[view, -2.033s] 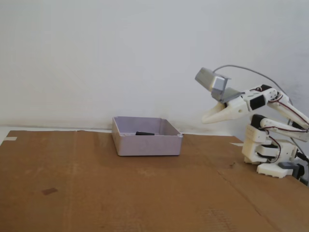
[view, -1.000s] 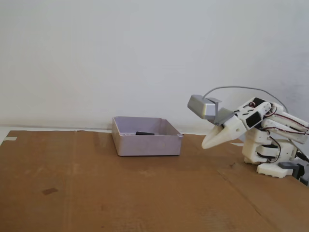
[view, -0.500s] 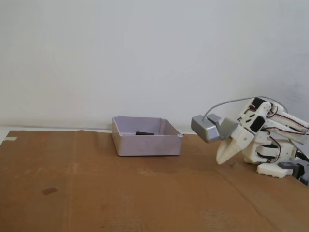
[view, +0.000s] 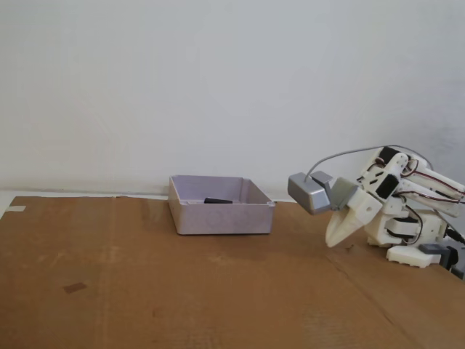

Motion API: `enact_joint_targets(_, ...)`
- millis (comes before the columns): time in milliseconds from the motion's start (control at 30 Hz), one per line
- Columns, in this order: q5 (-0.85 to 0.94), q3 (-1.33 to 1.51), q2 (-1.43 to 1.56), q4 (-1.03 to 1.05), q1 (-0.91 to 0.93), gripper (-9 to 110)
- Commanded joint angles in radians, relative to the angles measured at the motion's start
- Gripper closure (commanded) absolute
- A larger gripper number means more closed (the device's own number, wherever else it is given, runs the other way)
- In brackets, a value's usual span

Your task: Grasp a block and put it in the box.

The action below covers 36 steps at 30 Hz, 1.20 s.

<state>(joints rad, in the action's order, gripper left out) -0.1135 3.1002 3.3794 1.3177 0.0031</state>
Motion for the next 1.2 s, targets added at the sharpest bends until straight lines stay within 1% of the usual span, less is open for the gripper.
enact_joint_targets(0, -0.002, 0.044, 0.026, 0.178, 0.006, 101)
enact_joint_targets(100, 0.009, 0.044, 0.025, 0.178, 0.006, 101)
enact_joint_targets(267, 0.103, 0.044, 0.025, 0.178, 0.008, 101)
enact_joint_targets(1167, 0.103, 0.044, 0.025, 0.178, 0.003, 101)
